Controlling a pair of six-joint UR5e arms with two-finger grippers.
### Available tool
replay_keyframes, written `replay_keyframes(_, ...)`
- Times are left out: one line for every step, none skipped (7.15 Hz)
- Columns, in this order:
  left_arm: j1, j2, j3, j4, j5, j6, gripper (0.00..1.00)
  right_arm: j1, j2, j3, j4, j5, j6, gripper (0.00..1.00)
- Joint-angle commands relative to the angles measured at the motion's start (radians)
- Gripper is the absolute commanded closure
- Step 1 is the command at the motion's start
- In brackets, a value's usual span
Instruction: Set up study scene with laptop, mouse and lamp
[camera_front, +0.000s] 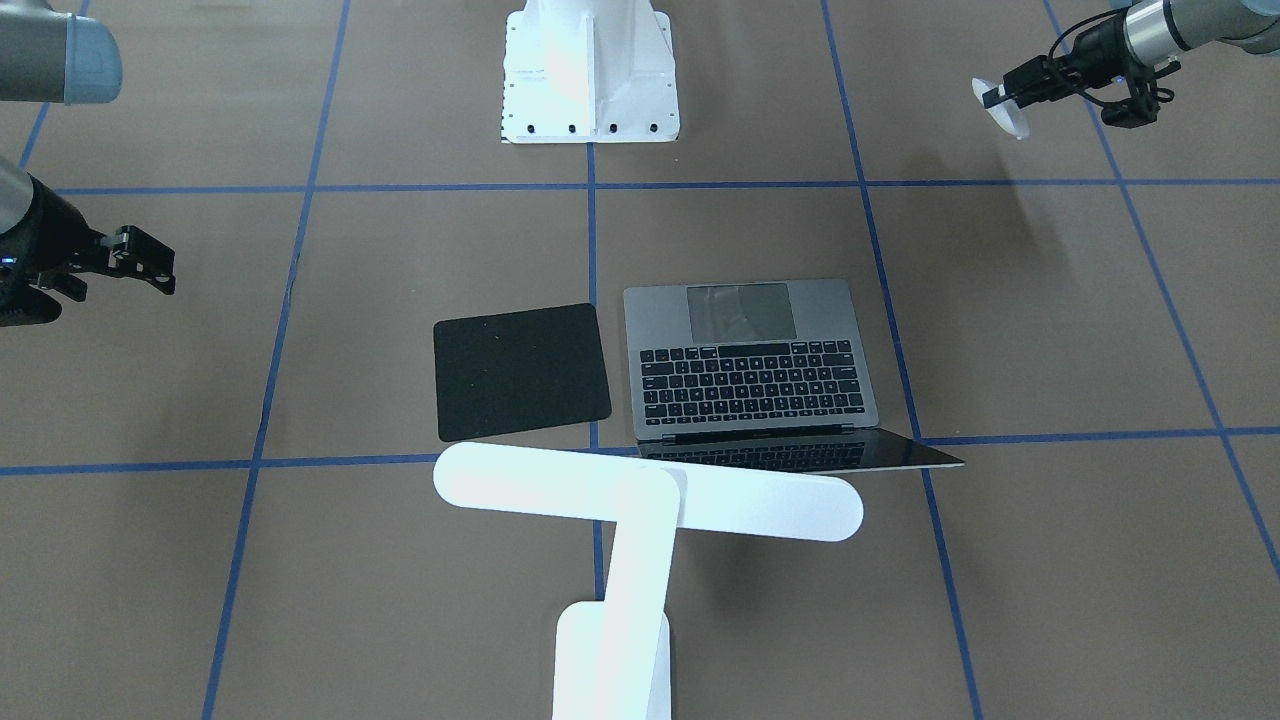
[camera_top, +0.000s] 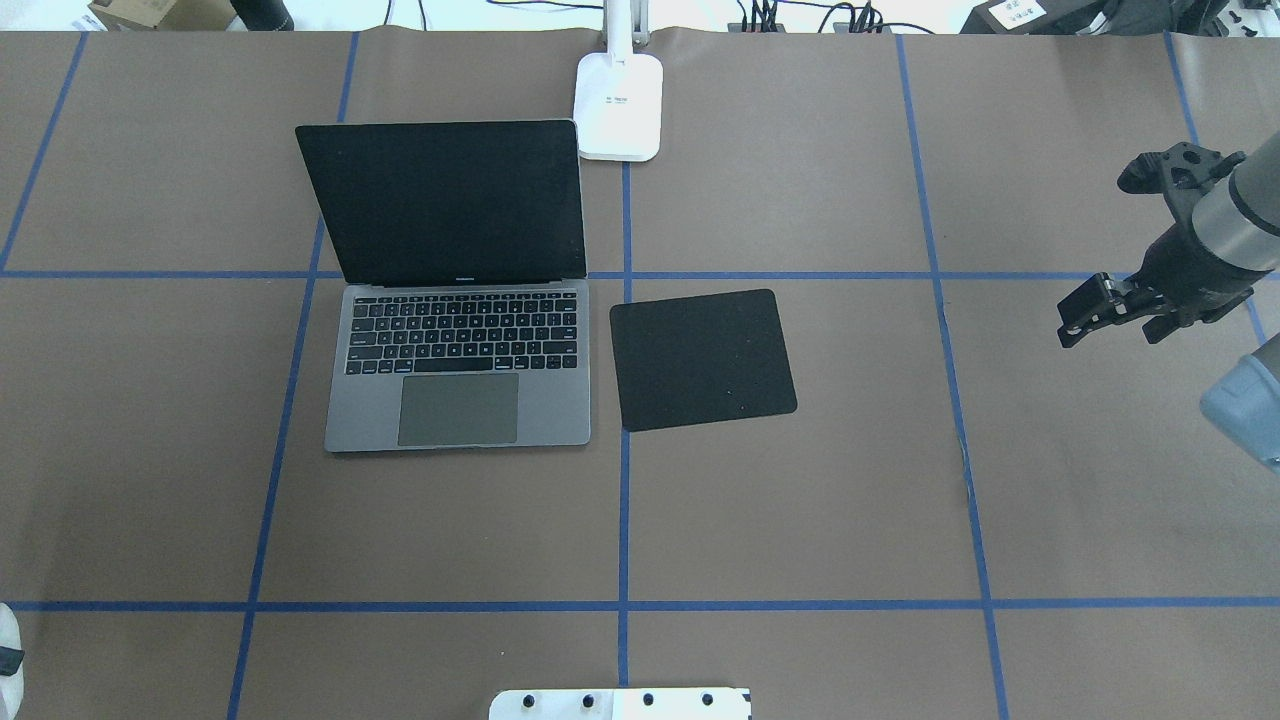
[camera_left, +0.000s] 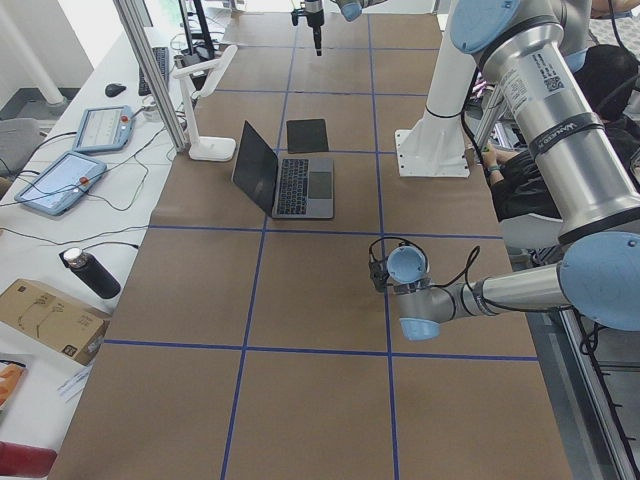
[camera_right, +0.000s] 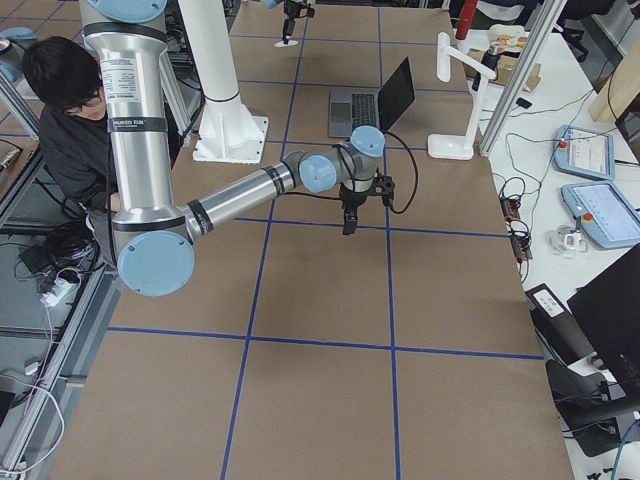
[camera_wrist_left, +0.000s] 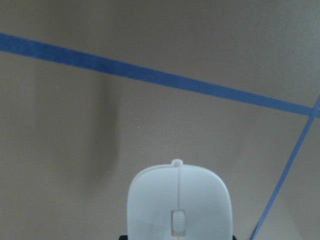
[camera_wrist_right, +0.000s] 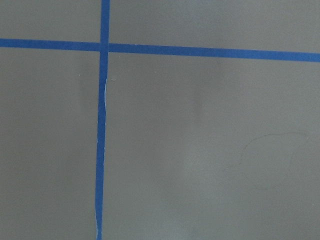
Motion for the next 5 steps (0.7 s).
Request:
replay_keyframes(-0.223,-0.105,-0.006,0.079,-0.168,-0.001,0.47,-0.003,0.001,-0.002,0.000,0.000,0.000,0.01)
replay_keyframes(-0.242,-0.109,-0.006,0.081,-0.181,-0.001,0.46,-0.005,0.009,-0.009,0.000,0.000,0.000,0.01)
replay_keyframes(-0.280,-0.118,-0.009,0.078,-0.182,0.009,0.47,-0.003,0.009,-0.012,0.000,0.000,0.000,0.01)
replay_keyframes(-0.336,-0.139,-0.009,0.077,-0.182,0.038,0.47,-0.003,0.011,-0.018,0.000,0.000,0.000,0.01)
replay_keyframes(-0.390,-0.144,-0.002,0.087,-0.182,0.149,0.47,-0.012,0.009,-0.020,0.000,0.001,0.002,0.01)
